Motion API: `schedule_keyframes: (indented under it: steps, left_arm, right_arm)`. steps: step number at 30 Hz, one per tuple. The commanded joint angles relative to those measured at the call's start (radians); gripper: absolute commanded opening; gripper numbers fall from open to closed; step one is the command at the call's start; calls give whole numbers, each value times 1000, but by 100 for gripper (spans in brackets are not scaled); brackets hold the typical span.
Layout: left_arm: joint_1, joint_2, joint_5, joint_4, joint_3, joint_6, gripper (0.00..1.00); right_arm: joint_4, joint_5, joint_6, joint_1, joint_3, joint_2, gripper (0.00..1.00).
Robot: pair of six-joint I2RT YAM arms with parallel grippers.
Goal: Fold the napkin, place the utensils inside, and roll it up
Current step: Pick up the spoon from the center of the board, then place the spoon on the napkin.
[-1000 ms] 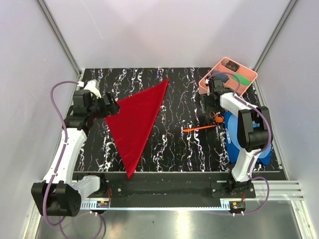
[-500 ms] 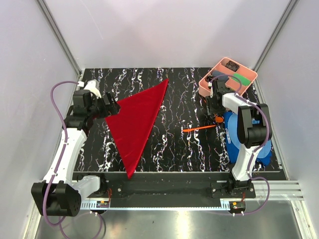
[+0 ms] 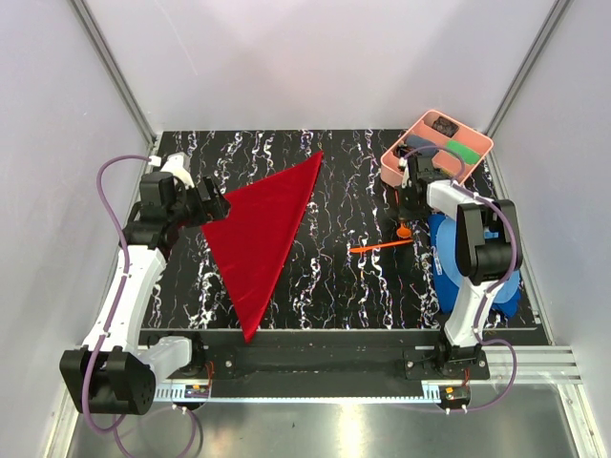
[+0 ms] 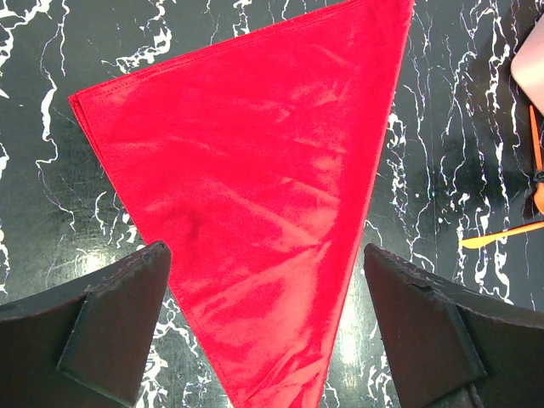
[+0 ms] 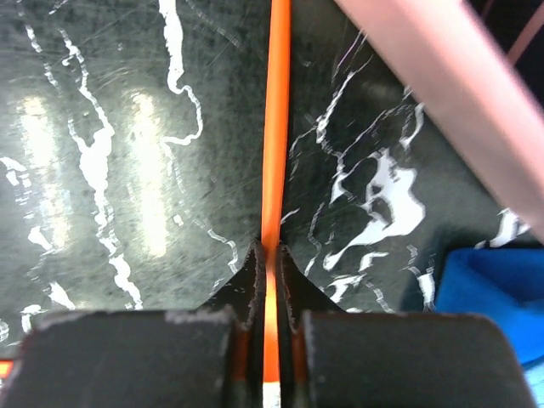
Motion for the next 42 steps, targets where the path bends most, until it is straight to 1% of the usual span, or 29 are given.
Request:
schedule_keyframes:
  steps: [1, 5, 7, 9, 11, 12, 14, 15, 17, 18, 19, 21, 23, 27, 30, 33, 40, 42]
  left_arm:
    - [-3, -27, 2, 46, 2, 11, 99]
    - [-3, -30, 4, 48, 2, 10, 99]
    - [-3, -29, 4, 46, 2, 8, 99]
    - [-3, -30, 5, 46, 2, 8, 99]
    - [-3, -36, 5, 48, 2, 7, 99]
    - [-3, -38, 8, 48, 2, 7, 99]
    - [-3, -42, 11, 48, 2, 5, 99]
    - [-3, -44, 11, 48, 2, 5, 99]
    - [-3, -49, 8, 48, 2, 7, 99]
    - [-3, -50, 7, 48, 2, 5, 99]
    - [-3, -52, 4, 49, 2, 5, 99]
    - [-3, -56, -1, 48, -1, 5, 99]
    - [-3, -62, -3, 48, 0, 4, 99]
    - [-3, -65, -4, 48, -1, 4, 99]
    - [-3, -69, -10, 48, -3, 5, 99]
    - [-3, -72, -15, 48, -1, 7, 99]
    - [-3, -72, -10, 48, -1, 5, 99]
    - [-3, -70, -10, 46, 0, 5, 99]
  right_arm:
    - [-39, -119, 66, -3, -36, -45, 0]
    - [-50, -203, 159, 12, -38, -94, 0]
    - [-50, -212, 223, 56, -44, -131, 0]
    - [-47, -197, 268, 131, -42, -151, 0]
    - [-38, -185, 349, 190, -38, -165, 0]
    - [-15, -182, 424, 248, -38, -166, 0]
    - [55, -194, 503, 302, -45, -168, 0]
    - [80, -183, 591, 332, -48, -166, 0]
    - [143, -154, 664, 418, -45, -165, 0]
    - [155, -99, 728, 446, -38, -156, 0]
    - [166, -71, 751, 502, -28, -146, 0]
    - [166, 8, 819, 544, 25, -107, 0]
    - [166, 37, 854, 602, 99, -65, 0]
    - [159, 71, 947, 662, 212, 54, 0]
    - [137, 137, 1004, 693, 278, 111, 0]
    - [122, 166, 1046, 704, 327, 153, 0]
    - [85, 185, 1060, 721, 450, 245, 0]
    - [51, 194, 1075, 722, 476, 280, 0]
